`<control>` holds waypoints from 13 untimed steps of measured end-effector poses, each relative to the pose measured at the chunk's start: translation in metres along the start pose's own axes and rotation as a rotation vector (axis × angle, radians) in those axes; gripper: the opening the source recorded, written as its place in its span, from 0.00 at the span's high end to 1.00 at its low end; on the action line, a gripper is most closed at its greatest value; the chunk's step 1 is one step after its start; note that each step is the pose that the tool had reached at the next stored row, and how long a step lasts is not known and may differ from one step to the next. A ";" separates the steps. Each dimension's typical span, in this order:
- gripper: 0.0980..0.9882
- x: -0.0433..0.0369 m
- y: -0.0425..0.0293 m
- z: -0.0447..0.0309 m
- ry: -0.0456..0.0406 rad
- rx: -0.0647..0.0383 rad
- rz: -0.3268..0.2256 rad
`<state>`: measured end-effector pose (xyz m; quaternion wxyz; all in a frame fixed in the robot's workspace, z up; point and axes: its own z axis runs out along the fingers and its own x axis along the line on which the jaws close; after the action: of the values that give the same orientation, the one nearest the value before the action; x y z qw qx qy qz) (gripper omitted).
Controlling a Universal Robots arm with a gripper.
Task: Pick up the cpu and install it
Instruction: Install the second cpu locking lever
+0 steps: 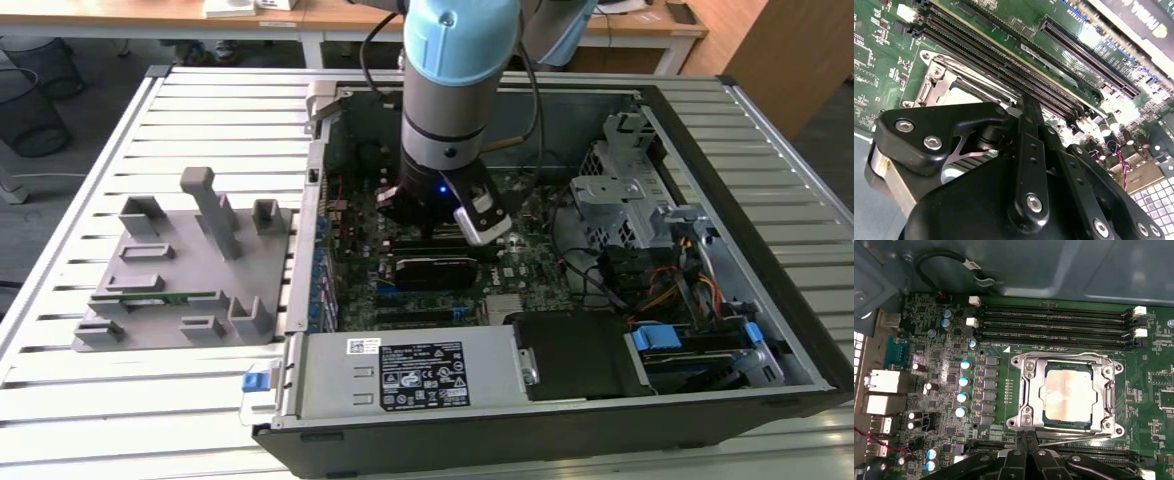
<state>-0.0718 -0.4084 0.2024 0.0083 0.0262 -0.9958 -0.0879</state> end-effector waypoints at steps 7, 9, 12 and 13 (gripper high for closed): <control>0.99 0.0017 -0.0085 -0.0013 -0.0021 -0.041 -0.001; 0.99 0.0026 -0.0097 -0.0012 -0.0024 -0.046 -0.001; 0.99 0.0041 -0.0103 -0.0003 -0.0026 -0.053 -0.001; 0.99 0.0044 -0.0103 0.0002 -0.0027 -0.054 -0.001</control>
<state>-0.0757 -0.4187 0.2005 0.0076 0.0265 -0.9930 -0.1149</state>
